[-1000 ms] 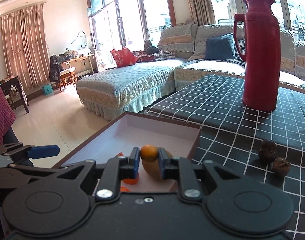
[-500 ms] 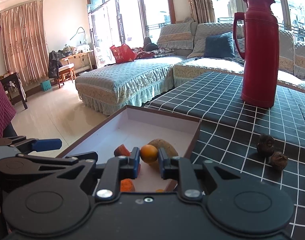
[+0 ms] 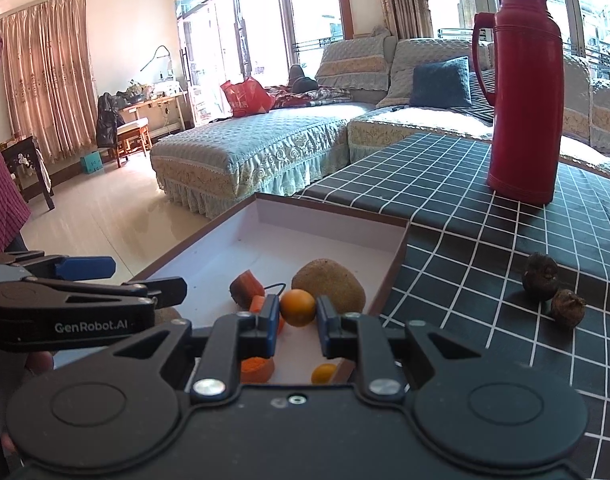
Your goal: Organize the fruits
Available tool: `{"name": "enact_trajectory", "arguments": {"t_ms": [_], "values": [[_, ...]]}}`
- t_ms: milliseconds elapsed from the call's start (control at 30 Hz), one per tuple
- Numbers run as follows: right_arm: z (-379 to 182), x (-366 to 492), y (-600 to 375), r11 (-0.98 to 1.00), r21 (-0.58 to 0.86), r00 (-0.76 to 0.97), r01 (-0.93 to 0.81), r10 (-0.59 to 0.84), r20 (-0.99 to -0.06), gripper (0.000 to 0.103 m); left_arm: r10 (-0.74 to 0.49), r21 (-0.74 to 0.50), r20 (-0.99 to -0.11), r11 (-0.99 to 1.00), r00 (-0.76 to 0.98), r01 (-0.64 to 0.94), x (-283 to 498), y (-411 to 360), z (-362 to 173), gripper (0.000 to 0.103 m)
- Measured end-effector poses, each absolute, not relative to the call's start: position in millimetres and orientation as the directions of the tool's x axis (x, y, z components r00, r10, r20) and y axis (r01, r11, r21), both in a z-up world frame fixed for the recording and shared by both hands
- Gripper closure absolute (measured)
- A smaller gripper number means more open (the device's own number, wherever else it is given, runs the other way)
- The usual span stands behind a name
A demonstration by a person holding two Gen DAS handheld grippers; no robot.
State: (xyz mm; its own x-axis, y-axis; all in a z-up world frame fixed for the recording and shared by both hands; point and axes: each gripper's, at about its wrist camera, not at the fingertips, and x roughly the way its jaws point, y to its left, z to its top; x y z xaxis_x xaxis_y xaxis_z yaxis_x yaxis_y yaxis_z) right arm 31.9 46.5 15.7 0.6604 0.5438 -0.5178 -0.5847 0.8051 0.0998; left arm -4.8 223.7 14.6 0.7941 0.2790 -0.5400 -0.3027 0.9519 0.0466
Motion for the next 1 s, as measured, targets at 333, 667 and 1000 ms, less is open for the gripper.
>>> {"name": "enact_trajectory", "arguments": {"t_ms": [333,667,1000], "values": [[8,33,52,0.815,0.087,0.657,-0.573,0.519,-0.546,0.08,0.278,0.047,-0.541,0.952,0.794,-0.301,-3,223,14,0.022],[11,33,49,0.863,0.067,0.73,-0.501,0.463,-0.504,0.061,0.276,0.042,-0.542,0.952,0.793,-0.303,-3,225,14,0.023],[-1,49,55,0.98,-0.046,0.885,-0.193,0.154,-0.44,0.017,0.283,0.034,-0.539,0.948,0.793,-0.316,-5,231,14,0.023]]}}
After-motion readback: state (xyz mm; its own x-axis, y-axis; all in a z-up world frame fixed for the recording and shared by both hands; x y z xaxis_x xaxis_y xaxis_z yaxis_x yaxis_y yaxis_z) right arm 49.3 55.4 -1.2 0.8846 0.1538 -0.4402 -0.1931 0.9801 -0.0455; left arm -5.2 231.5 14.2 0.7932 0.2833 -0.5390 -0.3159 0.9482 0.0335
